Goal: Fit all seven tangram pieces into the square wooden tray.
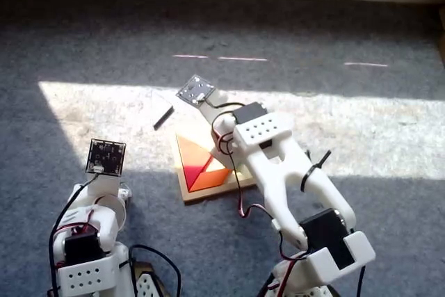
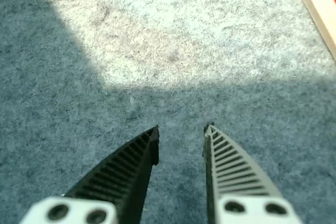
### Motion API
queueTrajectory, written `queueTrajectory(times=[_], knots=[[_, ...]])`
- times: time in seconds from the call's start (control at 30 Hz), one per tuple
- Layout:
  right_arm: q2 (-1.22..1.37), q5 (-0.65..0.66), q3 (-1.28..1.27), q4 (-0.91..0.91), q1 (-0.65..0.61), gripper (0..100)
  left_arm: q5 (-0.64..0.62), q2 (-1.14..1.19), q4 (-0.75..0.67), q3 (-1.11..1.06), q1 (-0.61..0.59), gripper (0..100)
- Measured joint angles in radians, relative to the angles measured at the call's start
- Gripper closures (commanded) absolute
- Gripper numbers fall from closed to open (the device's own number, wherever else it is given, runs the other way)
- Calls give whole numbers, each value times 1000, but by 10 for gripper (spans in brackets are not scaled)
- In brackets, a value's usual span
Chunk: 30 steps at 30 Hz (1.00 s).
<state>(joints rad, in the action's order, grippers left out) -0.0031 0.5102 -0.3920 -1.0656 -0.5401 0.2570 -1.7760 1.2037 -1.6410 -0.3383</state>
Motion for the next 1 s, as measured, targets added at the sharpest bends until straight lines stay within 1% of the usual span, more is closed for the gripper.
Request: queueTrajectory(times=[0.17,0.5,0.8,1.0], knots=[[0,0,-83,92,2,958,0,0,0,0,0,845],[-2,0,-161,252,21,958,0,0,0,0,0,845],[-2,-3,-166,269,21,958,0,0,0,0,0,845],[-2,-78,-166,269,21,958,0,0,0,0,0,845]])
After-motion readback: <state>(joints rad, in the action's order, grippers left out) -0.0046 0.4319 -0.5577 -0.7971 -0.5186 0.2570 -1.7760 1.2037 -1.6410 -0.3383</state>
